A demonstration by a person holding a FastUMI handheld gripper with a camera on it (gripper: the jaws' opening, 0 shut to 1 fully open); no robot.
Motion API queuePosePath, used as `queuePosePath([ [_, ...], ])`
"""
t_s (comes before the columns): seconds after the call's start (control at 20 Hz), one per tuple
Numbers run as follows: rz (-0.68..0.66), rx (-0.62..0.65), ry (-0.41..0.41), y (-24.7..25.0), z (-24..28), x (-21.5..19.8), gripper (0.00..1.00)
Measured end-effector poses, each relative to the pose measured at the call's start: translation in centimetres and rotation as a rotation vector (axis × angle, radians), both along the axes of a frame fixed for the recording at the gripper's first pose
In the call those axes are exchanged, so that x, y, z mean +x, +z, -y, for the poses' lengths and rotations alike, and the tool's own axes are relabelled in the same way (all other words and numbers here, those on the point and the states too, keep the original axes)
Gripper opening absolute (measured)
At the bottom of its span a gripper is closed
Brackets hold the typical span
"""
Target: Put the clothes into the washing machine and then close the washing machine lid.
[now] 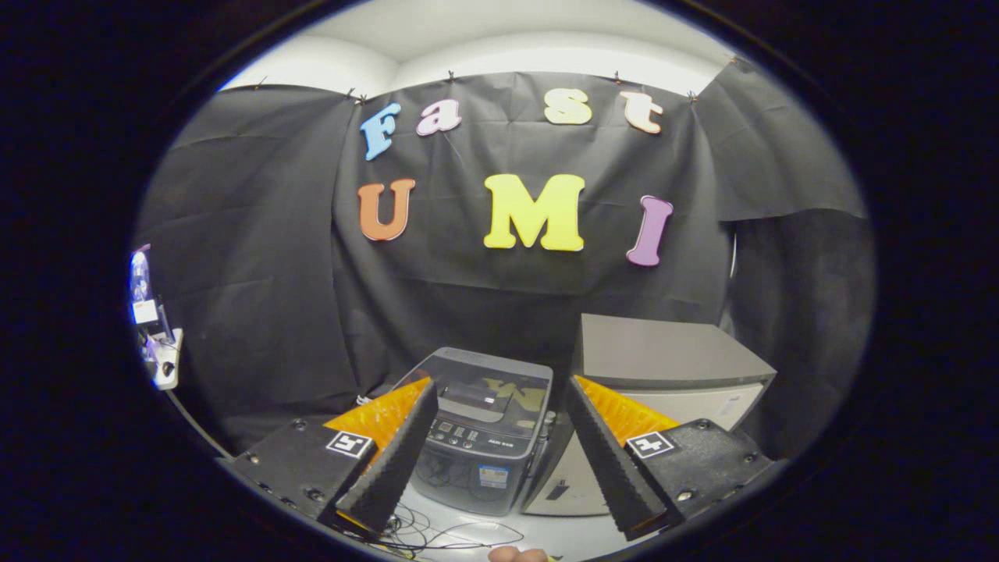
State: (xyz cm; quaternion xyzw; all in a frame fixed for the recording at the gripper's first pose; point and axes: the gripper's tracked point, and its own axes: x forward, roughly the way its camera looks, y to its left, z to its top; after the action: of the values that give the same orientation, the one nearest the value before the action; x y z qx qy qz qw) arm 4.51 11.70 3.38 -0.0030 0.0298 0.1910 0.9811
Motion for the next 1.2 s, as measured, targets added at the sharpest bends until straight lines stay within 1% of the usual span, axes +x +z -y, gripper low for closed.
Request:
queuePosePath([
  [0.2,0.012,-0.009,0.017,-1.1,1.2,-0.1,1.0],
  [0.45,-0.018,0.017,0.004,-2.2,2.8,0.1,1.0],
  [0.6,-0.021,0.026,-0.009,-2.2,3.4,0.4,1.0],
  [1.2,-0.015,0.026,-0.013,-2.4,4.5,0.6,1.0],
])
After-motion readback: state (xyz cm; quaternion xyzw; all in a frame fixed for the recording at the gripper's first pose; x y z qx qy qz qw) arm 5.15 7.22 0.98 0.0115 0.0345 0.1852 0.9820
